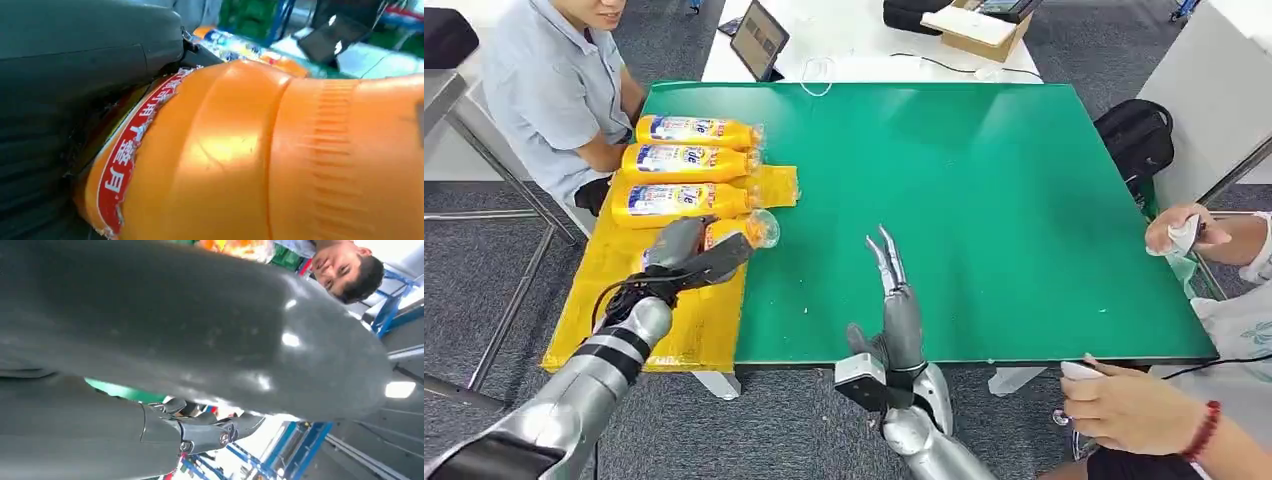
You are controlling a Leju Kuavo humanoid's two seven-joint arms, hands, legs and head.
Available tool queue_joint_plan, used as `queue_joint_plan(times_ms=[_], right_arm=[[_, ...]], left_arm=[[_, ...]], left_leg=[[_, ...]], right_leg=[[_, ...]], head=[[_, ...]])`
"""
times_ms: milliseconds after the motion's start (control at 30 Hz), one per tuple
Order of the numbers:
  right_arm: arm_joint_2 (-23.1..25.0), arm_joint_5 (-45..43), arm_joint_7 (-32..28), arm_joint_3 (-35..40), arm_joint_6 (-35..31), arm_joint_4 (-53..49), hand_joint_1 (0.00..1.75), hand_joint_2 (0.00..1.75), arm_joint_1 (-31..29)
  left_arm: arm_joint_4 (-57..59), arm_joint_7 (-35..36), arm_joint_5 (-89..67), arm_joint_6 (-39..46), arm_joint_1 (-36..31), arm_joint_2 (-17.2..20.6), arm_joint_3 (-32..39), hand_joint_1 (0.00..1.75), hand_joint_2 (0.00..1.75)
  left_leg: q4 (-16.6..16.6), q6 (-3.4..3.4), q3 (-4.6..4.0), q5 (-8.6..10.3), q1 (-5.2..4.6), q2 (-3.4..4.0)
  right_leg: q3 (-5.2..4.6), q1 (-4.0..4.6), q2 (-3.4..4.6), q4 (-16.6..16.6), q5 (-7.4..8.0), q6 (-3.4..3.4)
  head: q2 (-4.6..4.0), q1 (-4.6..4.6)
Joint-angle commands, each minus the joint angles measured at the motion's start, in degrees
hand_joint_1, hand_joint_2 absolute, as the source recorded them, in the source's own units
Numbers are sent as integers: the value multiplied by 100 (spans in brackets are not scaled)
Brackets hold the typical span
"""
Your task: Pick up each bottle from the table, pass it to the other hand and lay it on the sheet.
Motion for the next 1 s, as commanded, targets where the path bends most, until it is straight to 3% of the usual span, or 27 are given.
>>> queue_joint_plan(times_ms=[33, 167, 467, 600, 733, 1000], right_arm=[[-190, -219, 6, 555, -18, 418, 0, 0, -329], [-168, -298, 6, 602, 20, 478, 0, 0, -372], [-204, -396, 6, 703, 38, 509, 0, 0, -349], [-205, -455, 6, 687, 77, 538, 0, 0, -329], [-188, -441, 6, 713, 101, 588, 0, 0, -348], [-161, -465, 6, 710, 155, 621, 0, 0, -361]], left_arm=[[1810, 569, -291, -142, -796, -312, -304, 175, 175], [1978, 942, -759, -158, -853, -305, -623, 175, 175], [2028, 916, -1202, -219, -612, -332, -936, 175, 175], [2014, 825, -978, -316, -472, -416, -706, 175, 175], [2046, 1154, -1562, -167, -447, -398, -1129, 175, 175], [2065, 1132, -1444, -252, -377, -478, -1005, 175, 175]], left_leg=[[-4, -6, 27, -8, 5, 3], [-4, -5, 19, -5, 2, 3], [-8, -7, 42, -12, 4, 14], [-9, -6, 36, -7, 2, 12], [-9, -10, 57, -17, 7, 19], [-8, -9, 47, -14, 5, 17]], right_leg=[[28, 6, 5, -6, -6, -9], [17, 3, 4, -2, -3, -8], [36, 4, 13, -4, -7, -10], [30, 3, 11, -5, -4, -8], [50, 8, 19, -7, -10, -15], [41, 5, 16, -3, -9, -12]], head=[[0, 2], [0, 0], [0, 0], [0, 0], [0, 0], [0, 0]])
